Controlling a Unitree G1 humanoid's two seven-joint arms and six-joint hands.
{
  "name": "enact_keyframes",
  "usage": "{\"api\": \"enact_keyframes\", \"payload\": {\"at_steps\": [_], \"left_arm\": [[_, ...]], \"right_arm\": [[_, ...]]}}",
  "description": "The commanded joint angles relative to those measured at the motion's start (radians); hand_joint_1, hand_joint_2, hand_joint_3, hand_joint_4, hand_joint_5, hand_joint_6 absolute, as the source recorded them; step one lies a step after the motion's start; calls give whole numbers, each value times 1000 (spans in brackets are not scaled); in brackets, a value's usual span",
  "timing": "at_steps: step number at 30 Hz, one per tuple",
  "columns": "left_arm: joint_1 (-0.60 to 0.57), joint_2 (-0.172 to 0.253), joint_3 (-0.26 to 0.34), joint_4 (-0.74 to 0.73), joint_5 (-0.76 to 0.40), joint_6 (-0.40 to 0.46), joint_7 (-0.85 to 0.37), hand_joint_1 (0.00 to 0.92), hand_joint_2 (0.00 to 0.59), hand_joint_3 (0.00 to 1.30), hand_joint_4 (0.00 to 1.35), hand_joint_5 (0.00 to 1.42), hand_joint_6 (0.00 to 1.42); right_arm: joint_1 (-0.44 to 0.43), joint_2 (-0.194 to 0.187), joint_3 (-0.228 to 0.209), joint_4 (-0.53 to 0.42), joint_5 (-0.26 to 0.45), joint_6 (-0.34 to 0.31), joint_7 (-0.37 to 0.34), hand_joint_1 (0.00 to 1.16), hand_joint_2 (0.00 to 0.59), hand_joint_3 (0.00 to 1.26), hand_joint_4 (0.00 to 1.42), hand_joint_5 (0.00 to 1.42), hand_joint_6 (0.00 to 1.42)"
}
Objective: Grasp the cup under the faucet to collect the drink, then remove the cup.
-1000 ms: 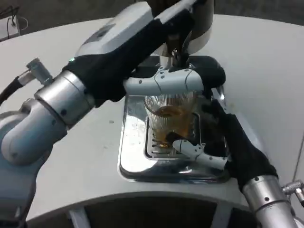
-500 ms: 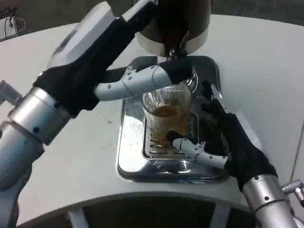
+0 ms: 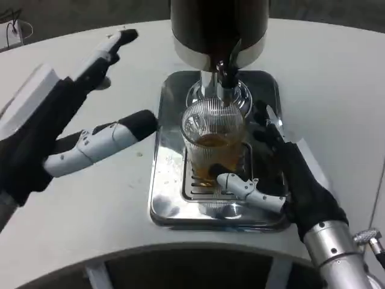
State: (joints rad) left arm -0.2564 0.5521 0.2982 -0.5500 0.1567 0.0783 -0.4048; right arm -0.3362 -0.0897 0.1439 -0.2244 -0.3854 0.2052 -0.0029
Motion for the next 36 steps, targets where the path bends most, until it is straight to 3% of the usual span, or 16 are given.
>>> {"api": "enact_keyframes", "payload": {"at_steps": [1,7,19,36], "left_arm": [[76,26,47,-26,-20,11,-6,0,53,70,0,63,185],[158,48,82,-9,-18,-1,-9,0,57,71,0,69,186],[278,64,78,46,24,-29,0,0,60,79,0,75,188],[242,76,-16,89,97,4,2,0,61,81,0,66,187]], "right_arm": [[-12,10,7,31,9,-23,-10,727,240,0,44,117,80],[-29,18,11,38,9,-26,-15,724,243,0,44,121,81],[-58,19,12,58,26,-32,-14,721,244,0,54,122,94],[-107,44,23,151,54,-76,-32,720,244,0,63,131,95]]}}
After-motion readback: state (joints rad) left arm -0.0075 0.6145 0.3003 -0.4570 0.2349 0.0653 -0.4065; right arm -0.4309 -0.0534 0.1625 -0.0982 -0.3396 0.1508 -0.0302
